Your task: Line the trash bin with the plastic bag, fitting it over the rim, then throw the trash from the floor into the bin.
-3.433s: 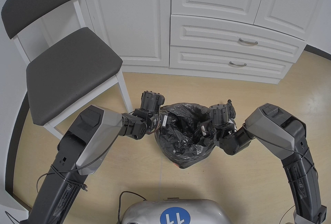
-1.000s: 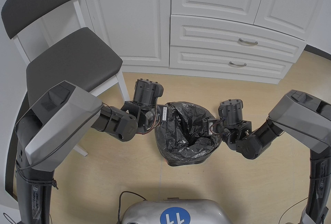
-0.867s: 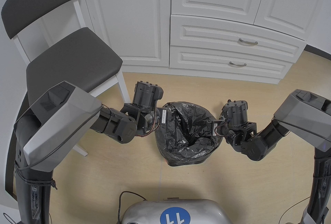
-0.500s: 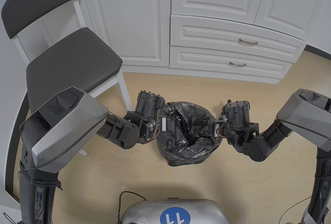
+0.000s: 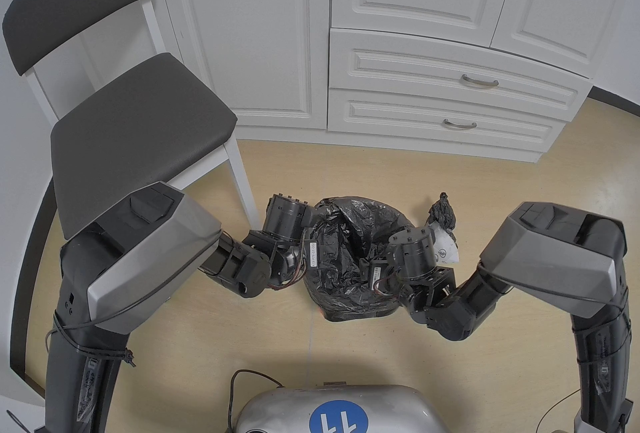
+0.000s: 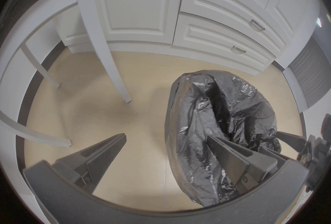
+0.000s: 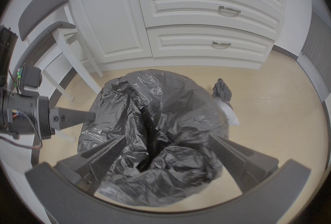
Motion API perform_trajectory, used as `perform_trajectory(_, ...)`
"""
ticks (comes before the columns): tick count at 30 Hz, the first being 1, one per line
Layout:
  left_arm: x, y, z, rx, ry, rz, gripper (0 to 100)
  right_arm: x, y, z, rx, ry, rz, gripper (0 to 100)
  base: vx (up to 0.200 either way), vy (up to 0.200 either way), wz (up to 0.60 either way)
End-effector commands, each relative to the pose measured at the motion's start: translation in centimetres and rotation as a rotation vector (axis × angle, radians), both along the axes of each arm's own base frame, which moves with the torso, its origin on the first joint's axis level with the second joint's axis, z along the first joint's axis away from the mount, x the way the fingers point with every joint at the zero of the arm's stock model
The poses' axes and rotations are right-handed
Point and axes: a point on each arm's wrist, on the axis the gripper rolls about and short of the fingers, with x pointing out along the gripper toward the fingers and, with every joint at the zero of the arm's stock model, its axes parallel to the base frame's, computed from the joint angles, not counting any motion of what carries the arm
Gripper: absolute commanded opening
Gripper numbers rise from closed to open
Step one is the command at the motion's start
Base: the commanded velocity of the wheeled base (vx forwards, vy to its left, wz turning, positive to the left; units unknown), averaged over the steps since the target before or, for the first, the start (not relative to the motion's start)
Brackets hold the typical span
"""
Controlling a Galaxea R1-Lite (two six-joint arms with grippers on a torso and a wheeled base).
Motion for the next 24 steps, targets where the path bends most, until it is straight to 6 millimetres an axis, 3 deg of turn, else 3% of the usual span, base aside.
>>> perform_trajectory(1,0.5,0.9,-1.6,-0.022,0.036,0.037,100,1.2,1.4,-3.5,0.007,0.021,-0.002,100,0.000,0.000,0.00)
perform_trajectory(12,0.2,1.1,-1.7,-0.104,0.028,0.071,100,5.2,0.4,-4.8,0.031,-0.037,-0.112,100,0.000,0.000,0.00)
perform_trajectory(24,-0.6,-0.5,0.2,-0.187,-0.098,0.019,100,5.5,-0.2,-4.6,0.030,-0.037,-0.127,100,0.000,0.000,0.00)
